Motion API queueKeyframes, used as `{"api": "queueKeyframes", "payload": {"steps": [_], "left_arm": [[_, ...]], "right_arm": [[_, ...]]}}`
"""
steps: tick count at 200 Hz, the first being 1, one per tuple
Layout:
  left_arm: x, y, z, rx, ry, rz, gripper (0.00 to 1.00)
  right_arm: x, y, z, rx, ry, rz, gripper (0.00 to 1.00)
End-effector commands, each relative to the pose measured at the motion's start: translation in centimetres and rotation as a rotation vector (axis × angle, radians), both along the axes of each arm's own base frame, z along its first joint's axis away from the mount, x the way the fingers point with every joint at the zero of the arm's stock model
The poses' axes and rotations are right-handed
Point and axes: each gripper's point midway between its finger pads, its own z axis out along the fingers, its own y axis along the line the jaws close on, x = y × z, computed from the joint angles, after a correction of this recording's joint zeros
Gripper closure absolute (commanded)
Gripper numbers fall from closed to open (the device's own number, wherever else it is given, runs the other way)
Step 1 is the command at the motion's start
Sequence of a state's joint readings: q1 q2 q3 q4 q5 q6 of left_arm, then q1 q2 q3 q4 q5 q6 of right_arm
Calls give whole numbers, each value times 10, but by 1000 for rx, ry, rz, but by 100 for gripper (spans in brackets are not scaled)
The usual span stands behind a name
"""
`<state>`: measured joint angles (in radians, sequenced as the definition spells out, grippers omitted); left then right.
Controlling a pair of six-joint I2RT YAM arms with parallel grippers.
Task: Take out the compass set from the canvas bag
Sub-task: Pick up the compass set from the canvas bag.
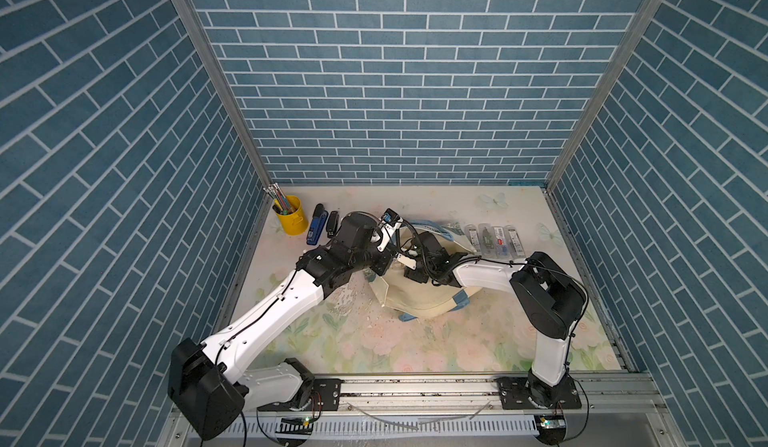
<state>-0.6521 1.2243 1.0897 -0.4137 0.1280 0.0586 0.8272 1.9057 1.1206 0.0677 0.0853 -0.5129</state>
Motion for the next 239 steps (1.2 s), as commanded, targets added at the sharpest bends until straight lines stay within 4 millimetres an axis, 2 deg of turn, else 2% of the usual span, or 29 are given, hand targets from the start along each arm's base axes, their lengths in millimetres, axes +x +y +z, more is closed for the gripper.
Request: {"api": "queueKeyframes", "payload": {"steps": [1, 23, 56, 87, 118, 135, 162, 210, 239], "left_arm": [[-5, -21, 33, -85, -63, -92, 100], [-5, -21, 33, -85, -64, -92, 100], [-4, -19, 33, -79, -69, -85, 100], [-4, -18, 33, -72, -75, -83, 100], [-4, -18, 33, -72, -75, -84, 100], [-3, -18, 33, -72, -77, -83, 100], [-4, -18, 33, -73, -77, -81, 100], [-4, -17, 34, -72, -80, -80, 100], [-4, -17, 33, -71, -80, -79, 100]], "right_arm": [[-5, -6, -24, -43, 97, -23, 29], [-6, -4, -27, -47, 123, -18, 27], [-8, -1, -29, -59, 181, -30, 33], [-15, 0, -16, -48, 252, -56, 41], [-26, -2, 2, -21, 311, -82, 45], [-27, -1, 4, -10, 329, -95, 46], [-28, 0, -10, -33, 368, -109, 47], [-25, -1, -35, -73, 396, -133, 37], [-21, -1, -39, -87, 393, -146, 37]]}}
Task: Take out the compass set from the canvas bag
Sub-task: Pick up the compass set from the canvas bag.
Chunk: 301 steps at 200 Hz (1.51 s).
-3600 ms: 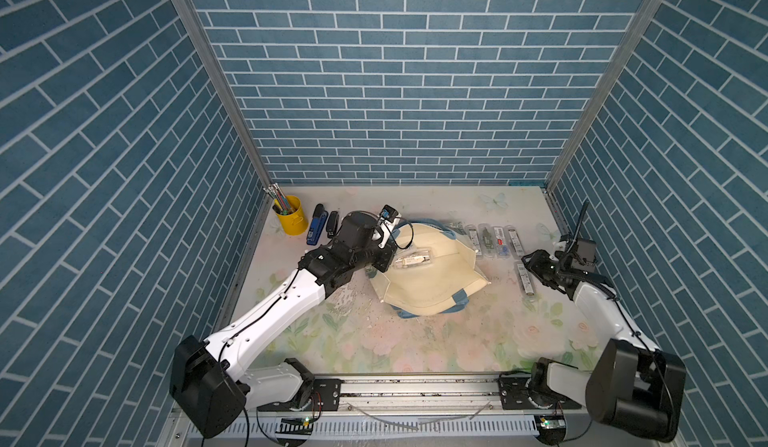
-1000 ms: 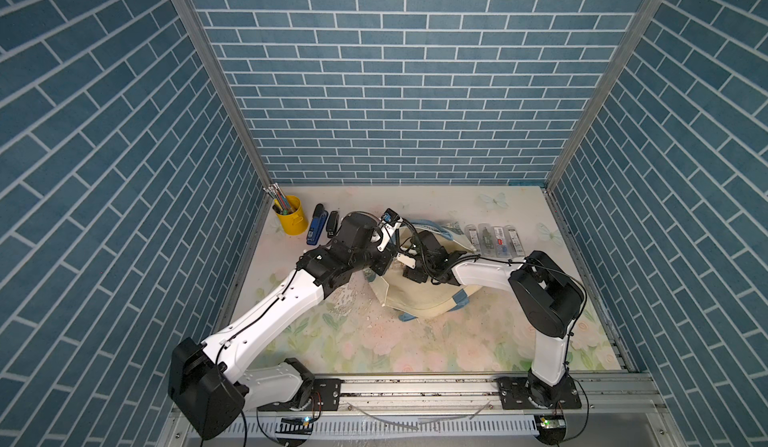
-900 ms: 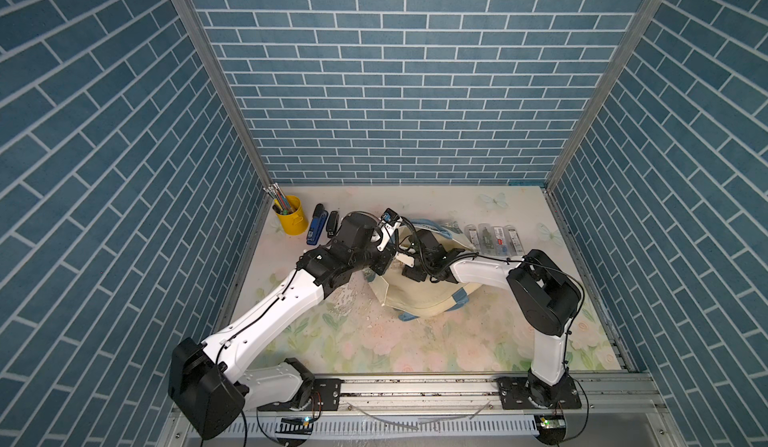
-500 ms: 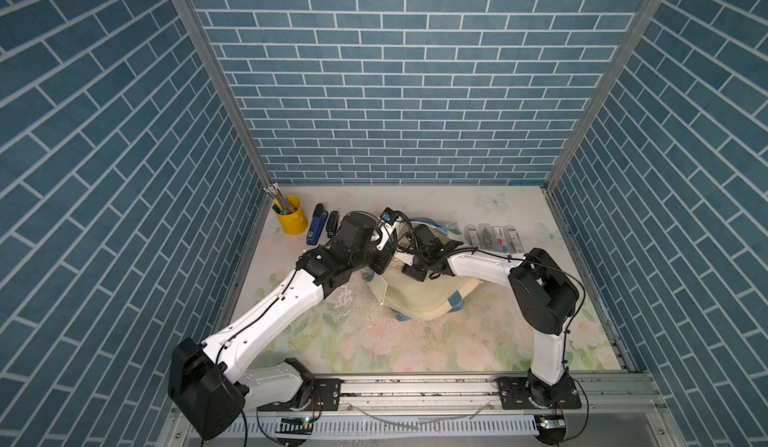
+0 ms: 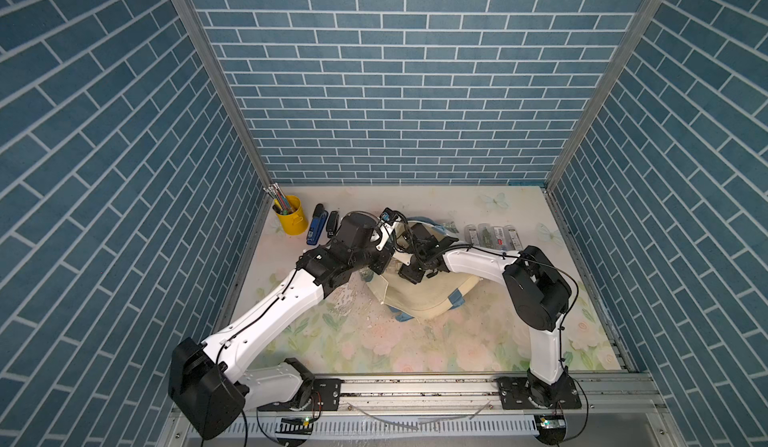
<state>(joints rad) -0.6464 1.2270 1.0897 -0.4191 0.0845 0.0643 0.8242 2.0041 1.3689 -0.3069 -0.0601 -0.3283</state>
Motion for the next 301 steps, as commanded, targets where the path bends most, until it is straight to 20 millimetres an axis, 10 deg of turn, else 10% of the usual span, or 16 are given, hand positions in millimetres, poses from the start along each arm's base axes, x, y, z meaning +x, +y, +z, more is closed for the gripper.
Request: {"api": "queueKeyframes", "payload": {"steps": [1, 301], "left_arm": [[-9, -25, 36, -97, -68, -118, 100], [-7, -23, 37, -100, -77, -106, 100]], "right_arm": [[-2, -15, -30, -87, 78, -69, 37], [-30, -42, 18, -67, 129, -172, 70]]}}
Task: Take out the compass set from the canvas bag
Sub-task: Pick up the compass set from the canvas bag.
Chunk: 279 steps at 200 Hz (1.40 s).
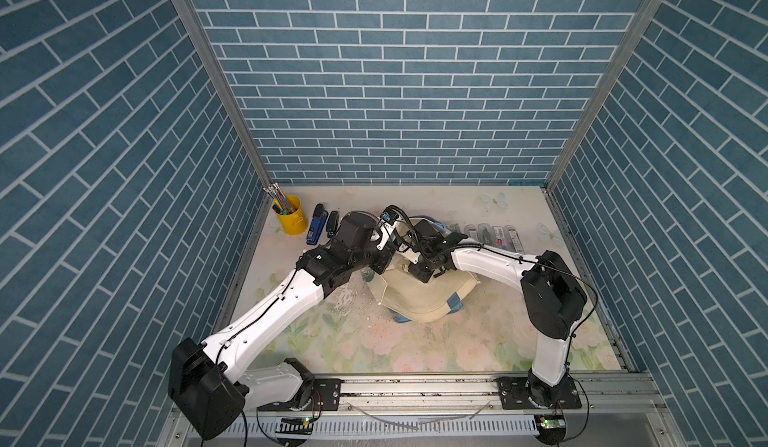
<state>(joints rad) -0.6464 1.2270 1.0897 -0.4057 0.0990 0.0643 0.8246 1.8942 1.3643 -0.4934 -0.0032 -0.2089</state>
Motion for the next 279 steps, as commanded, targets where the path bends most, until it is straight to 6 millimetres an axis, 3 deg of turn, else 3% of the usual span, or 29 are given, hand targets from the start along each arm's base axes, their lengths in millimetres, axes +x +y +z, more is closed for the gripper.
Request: {"api": "queueKeyframes", "payload": {"steps": [1, 97, 155, 221, 279], "left_arm": [[-7, -20, 35, -86, -72, -93, 100], [-8, -19, 37, -90, -76, -95, 100], [-9, -18, 37, -89, -80, -92, 100], [-7, -16, 38, -86, -87, -80, 100], [-4, -15, 41, -96, -97, -56, 100]], "right_arm": [[-13, -9, -9, -7, 67, -42, 70], [-26, 4, -25, 40, 202, -69, 60], [-26, 8, -22, 39, 217, -75, 72], [-31, -4, 16, 74, 169, -99, 84], [-58, -29, 68, 153, 122, -130, 85]]}}
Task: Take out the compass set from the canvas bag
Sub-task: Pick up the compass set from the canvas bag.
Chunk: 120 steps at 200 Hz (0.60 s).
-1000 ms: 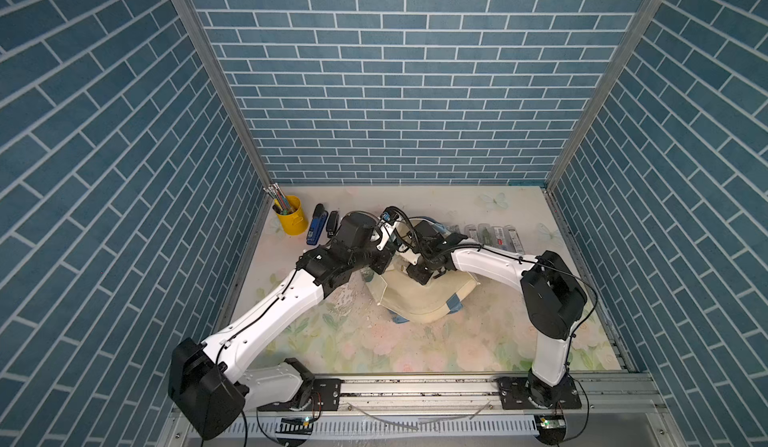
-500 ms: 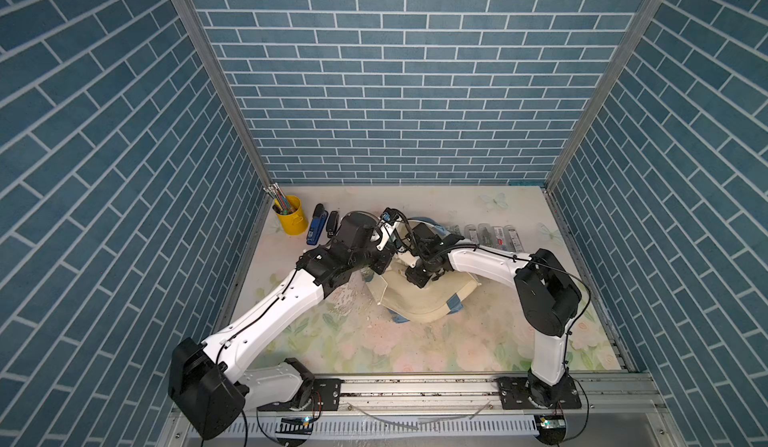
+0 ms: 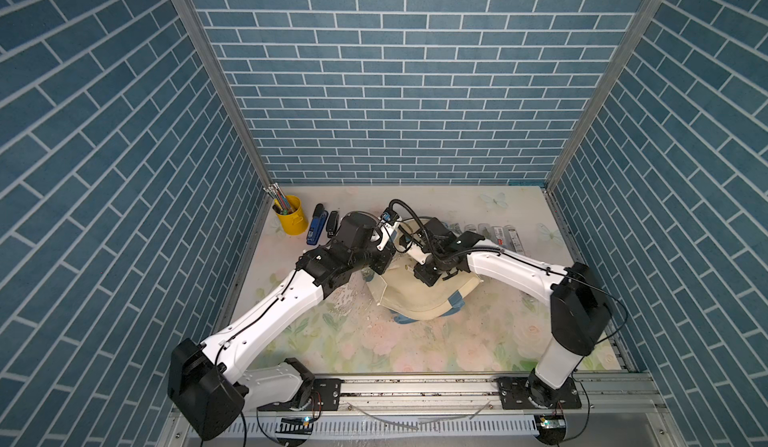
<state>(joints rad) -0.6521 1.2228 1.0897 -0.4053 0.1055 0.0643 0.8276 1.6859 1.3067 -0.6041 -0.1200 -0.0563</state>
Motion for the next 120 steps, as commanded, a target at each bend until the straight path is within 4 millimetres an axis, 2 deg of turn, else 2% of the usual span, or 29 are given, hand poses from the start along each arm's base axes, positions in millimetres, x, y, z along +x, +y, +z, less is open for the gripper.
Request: {"api": "queueKeyframes", "payload": {"steps": [1, 58, 85, 109, 120], "left_arm": [[-1, -13, 39, -91, -96, -44, 100], [2, -10, 41, -99, -101, -17, 100], [3, -8, 42, -106, -101, 1, 100], [3, -6, 42, -109, -102, 15, 100], [3, -5, 43, -110, -102, 18, 100]], "right_arm": [[-18, -17, 14, 13, 19, -52, 85], [-65, -34, 75, 127, 16, -40, 87], [-87, -46, 122, 221, -9, -31, 89], [-90, -72, 166, 263, -123, -75, 90], [-76, -94, 179, 237, -204, -154, 93]]}}
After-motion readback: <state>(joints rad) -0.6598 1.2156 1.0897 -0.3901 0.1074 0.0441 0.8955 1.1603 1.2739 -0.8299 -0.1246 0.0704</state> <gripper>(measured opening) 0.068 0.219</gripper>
